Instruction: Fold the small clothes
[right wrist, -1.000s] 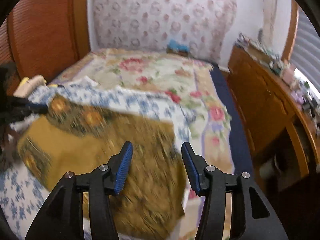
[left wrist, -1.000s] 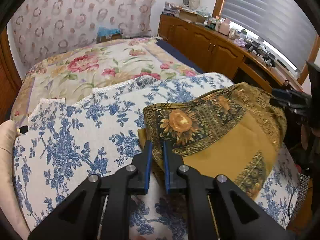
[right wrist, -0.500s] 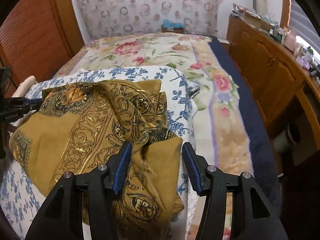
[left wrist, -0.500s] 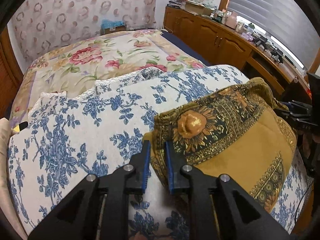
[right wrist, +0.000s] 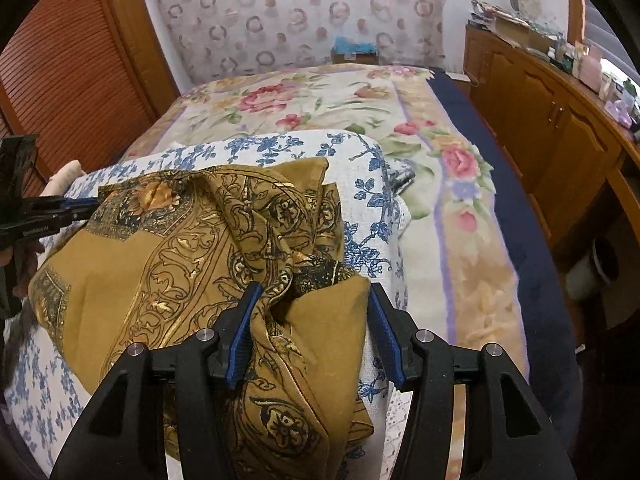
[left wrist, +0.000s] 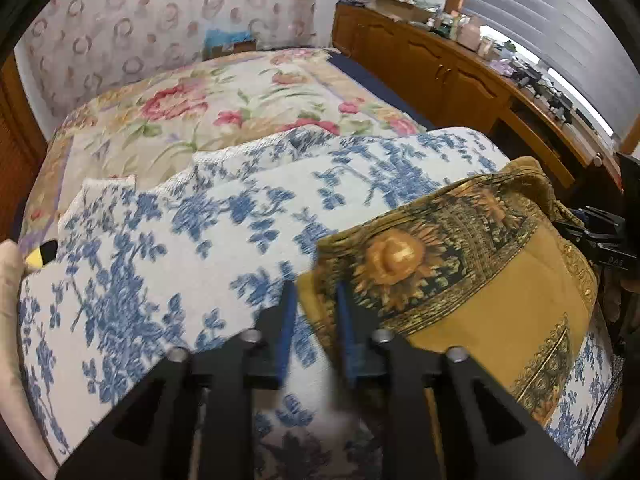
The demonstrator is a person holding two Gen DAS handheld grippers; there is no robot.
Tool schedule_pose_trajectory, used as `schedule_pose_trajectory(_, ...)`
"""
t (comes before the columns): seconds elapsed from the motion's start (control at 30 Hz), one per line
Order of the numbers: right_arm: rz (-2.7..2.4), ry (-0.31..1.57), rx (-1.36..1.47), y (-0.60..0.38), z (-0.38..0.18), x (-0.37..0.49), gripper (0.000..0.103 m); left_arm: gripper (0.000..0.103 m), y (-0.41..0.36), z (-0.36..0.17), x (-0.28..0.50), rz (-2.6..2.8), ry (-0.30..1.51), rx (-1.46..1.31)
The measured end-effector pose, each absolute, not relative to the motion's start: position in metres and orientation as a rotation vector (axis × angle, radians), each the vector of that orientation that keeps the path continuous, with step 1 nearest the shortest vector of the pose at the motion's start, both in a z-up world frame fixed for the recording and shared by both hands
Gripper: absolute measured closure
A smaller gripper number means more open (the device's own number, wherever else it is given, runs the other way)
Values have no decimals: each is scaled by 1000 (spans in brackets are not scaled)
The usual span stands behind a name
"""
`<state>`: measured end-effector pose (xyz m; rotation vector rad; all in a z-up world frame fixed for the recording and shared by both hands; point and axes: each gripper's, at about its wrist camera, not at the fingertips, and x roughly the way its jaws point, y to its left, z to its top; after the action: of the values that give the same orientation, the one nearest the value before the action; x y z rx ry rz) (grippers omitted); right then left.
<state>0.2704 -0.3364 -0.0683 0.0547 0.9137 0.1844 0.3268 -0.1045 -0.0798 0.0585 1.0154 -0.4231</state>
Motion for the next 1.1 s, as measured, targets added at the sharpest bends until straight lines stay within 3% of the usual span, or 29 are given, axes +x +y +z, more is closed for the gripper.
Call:
schedule_pose_trajectory(0.3, 191, 907, 50, -338, -69, 269, 49, 80, -107, -81, 332, -421, 1029, 28)
schedule_pose_trajectory(0.43, 237, 916, 61, -334, -67, 271, 64, 80, -108, -81, 336, -437, 1052, -2)
schedule_pose_trajectory(0.57, 278, 914, 86, -332, -68, 273, 73, 82, -106, -81, 336, -469, 1059, -34)
schedule_pose_trajectory(0.73, 314, 889, 96, -330, -65, 271, 89, 99, -105, -79, 332, -514, 1046, -58)
schedule_pose_trajectory(1.1, 283, 656, 32, -303, -3, 238, 94, 100, -92, -7, 274, -582, 792, -63)
